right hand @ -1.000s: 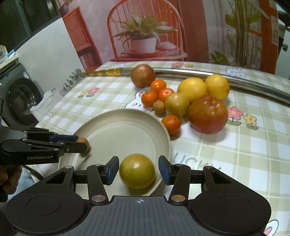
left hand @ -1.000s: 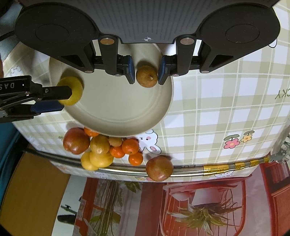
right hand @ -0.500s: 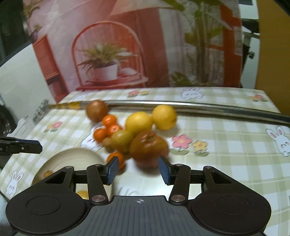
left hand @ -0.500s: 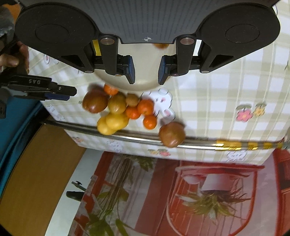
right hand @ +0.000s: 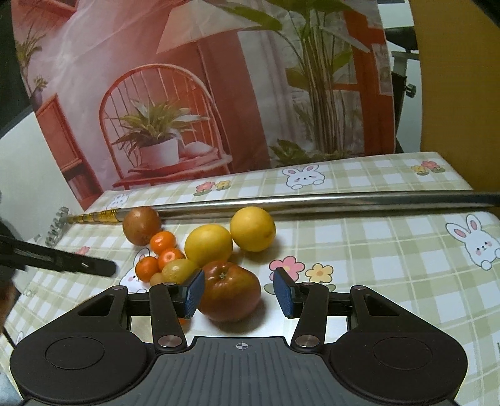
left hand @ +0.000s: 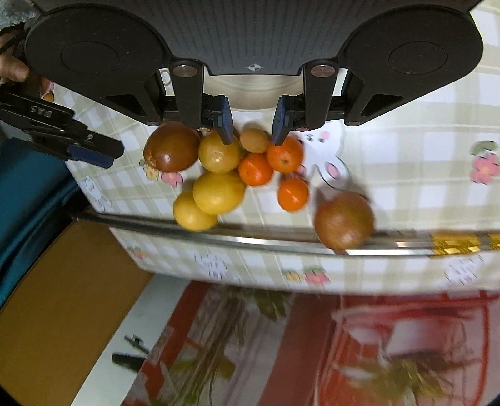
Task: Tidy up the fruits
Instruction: 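Grasp a second small brown fruit from the pile with the left tool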
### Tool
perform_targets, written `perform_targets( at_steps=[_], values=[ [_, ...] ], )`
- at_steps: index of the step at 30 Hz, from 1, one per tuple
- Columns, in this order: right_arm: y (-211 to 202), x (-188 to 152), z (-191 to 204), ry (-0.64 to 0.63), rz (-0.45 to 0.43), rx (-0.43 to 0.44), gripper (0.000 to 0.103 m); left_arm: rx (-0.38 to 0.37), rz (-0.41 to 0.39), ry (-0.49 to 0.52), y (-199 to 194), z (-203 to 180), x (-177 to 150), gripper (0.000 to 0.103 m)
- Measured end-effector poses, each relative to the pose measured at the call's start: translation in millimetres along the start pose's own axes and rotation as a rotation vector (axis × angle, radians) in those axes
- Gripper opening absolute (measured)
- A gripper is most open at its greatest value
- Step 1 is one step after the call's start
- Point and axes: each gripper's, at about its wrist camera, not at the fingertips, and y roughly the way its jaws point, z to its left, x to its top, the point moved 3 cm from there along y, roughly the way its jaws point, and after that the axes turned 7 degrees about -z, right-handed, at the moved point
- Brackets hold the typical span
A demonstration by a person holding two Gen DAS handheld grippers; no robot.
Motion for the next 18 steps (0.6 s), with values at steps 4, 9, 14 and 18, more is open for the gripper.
perform_targets(
  at_steps=[4, 9, 14, 18],
  values=[
    [-0.6, -1.4, -3.9, 0.01, -0.003, 0.001, 0.045, 0.009, 0.068, 0.007, 29.0, -1.4, -4.1, 0.029],
    [-0.5, -3.0, -8.6, 0.019, -0.002, 0.001, 0.045, 0.028, 0.106, 0.041, 50.2, -3.0, -7.3, 0.029],
    [-0.8, -5.3, -13.3, 0.032, -0.005, 0.004, 0.045, 0.054, 0.108, 0.103, 60.1, -8.1, -8.4, 0.028],
    [-1.5, -6.7, -13.8, 0.035, -0.005, 0.004, 0.045, 0.071, 0.092, 0.155, 62.2, -14.4, -9.2, 0.029]
  ],
)
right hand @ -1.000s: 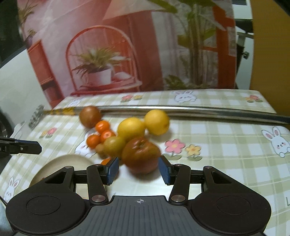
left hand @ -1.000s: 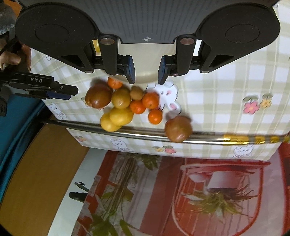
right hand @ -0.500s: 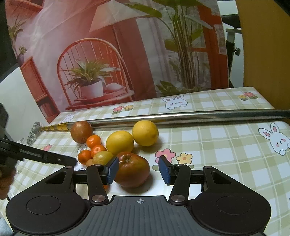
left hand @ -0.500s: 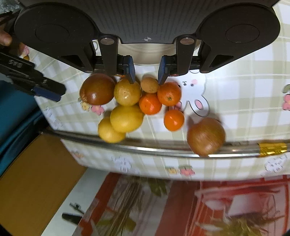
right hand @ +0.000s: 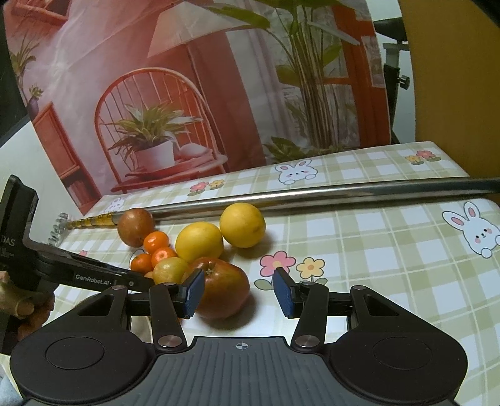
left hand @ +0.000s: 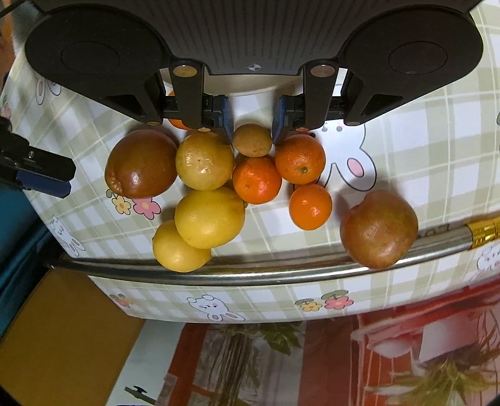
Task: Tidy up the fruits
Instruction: 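Grasp a second small brown fruit from the pile with the left tool, then grasp a yellow-orange citrus fruit from the pile with the right tool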
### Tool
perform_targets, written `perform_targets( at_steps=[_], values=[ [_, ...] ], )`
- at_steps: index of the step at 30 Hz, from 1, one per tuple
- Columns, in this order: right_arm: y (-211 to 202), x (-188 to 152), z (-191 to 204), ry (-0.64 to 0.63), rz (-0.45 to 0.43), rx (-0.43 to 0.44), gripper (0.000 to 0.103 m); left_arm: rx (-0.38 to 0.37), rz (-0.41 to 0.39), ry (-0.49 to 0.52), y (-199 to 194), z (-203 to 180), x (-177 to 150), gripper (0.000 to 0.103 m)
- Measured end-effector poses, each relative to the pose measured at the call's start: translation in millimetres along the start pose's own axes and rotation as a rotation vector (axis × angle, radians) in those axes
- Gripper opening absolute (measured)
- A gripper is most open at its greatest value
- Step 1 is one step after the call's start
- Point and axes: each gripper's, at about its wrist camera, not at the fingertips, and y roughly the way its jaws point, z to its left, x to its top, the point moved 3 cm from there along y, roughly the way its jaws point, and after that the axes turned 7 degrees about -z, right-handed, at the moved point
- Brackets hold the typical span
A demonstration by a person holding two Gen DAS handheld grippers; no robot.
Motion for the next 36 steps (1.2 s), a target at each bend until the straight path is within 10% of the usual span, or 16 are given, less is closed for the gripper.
perform_targets(
  at_steps=[36],
  values=[
    [-2.7, -3.3, 0.1, 0.002, 0.006, -0.006, 0.045, 0.035, -0.106, 0.175, -13.1, -14.6, -4.5, 0.029]
  ],
)
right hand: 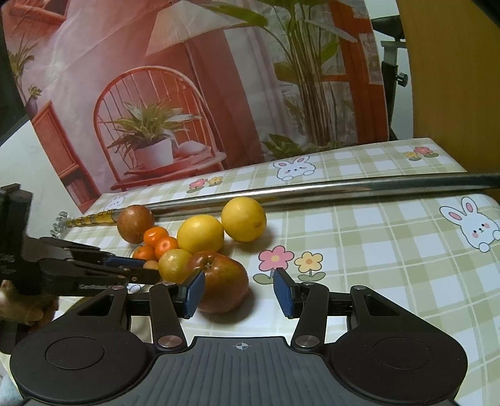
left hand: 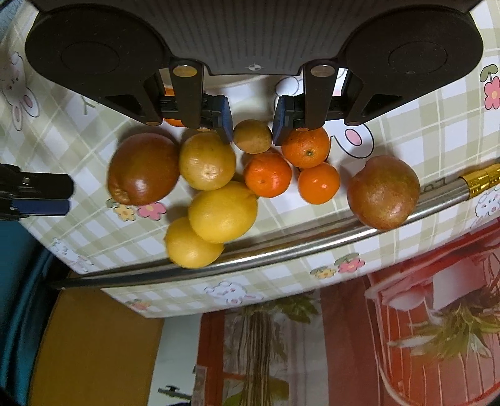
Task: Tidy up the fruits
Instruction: 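Grasp a yellow-orange citrus fruit from the pile with the right tool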
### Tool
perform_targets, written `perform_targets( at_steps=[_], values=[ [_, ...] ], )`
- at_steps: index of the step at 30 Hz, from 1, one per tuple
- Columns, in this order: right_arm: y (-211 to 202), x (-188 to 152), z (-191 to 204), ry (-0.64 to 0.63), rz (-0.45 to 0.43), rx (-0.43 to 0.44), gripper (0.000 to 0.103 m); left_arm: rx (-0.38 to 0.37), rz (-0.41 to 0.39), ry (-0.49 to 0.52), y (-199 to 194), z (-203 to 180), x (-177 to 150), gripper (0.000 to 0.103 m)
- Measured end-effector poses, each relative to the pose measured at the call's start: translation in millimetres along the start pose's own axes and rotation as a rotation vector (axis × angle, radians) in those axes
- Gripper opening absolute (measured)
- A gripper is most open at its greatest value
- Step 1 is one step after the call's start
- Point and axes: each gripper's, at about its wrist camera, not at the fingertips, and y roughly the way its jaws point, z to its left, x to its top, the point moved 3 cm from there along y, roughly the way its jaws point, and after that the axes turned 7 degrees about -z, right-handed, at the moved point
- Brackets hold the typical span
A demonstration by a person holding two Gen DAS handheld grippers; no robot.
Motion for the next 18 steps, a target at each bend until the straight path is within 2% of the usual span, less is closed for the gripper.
perform_targets(
  at_steps=[12, 18],
  values=[
    [-0.6, 4.4, 8.5, -0.021, -0.001, 0.028, 0.045, 0.035, -0.115, -0.144, -69.9, 14.4, -14.0, 0.029],
    [13.7, 15.3, 37.4, -0.129, 0.026, 0.102, 0.045, 0.056, -0.167, -0.205, -102.8, 23.5, -26.9, 0.029]
  ],
)
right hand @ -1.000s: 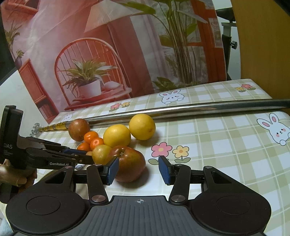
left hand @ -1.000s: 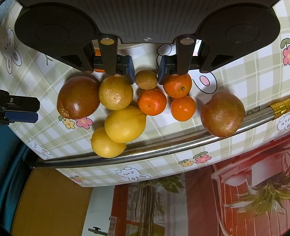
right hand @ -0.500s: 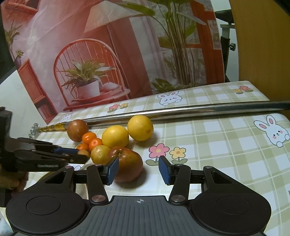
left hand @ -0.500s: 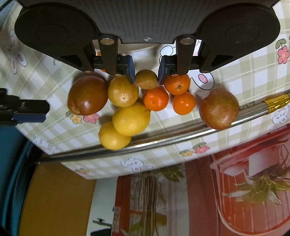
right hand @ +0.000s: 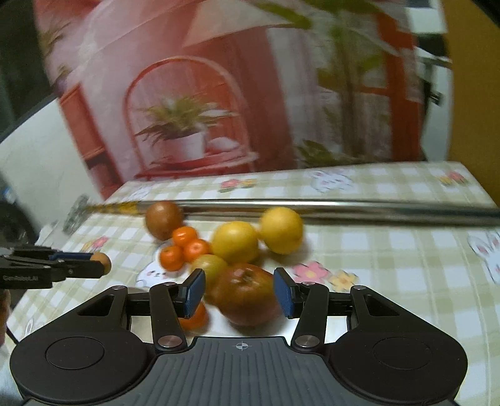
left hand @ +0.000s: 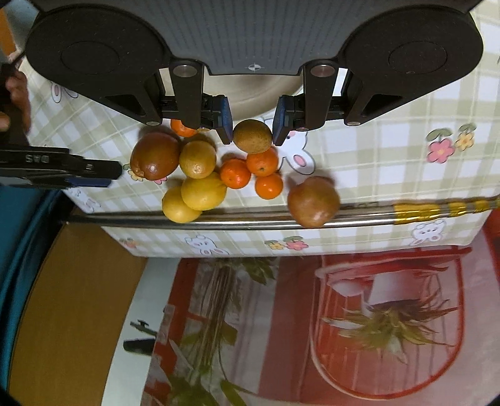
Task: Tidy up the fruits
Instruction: 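Grasp a yellow-orange citrus fruit from the pile with the right tool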
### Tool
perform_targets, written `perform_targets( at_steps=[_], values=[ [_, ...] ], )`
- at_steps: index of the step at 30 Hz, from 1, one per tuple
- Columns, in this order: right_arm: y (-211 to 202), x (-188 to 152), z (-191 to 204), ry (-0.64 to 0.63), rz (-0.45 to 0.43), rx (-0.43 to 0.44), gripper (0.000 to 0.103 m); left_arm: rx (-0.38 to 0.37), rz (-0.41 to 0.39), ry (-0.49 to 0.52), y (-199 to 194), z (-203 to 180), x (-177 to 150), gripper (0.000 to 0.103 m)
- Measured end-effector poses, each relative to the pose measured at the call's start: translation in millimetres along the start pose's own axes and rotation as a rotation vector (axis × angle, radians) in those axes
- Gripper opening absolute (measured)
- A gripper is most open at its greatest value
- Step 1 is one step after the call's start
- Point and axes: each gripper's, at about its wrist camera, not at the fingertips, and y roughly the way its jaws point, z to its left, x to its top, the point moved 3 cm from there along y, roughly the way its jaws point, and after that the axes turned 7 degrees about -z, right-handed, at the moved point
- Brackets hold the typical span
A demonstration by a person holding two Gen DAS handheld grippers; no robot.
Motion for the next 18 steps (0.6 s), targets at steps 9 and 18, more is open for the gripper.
perform_targets(
  at_steps=[9, 18],
  values=[
    [66.8, 18.1, 48.2, -0.277, 0.187, 0.088, 0.044, 0.01, -0.031, -0.038, -23.1, 16.5, -14.4, 0.029],
    [108.2, 15.1, 55.0, -0.296, 0.339, 0.034, 0.044, 0.006, -0.064, -0.082, -35.1, 30.7, -25.6, 0.029]
  ],
)
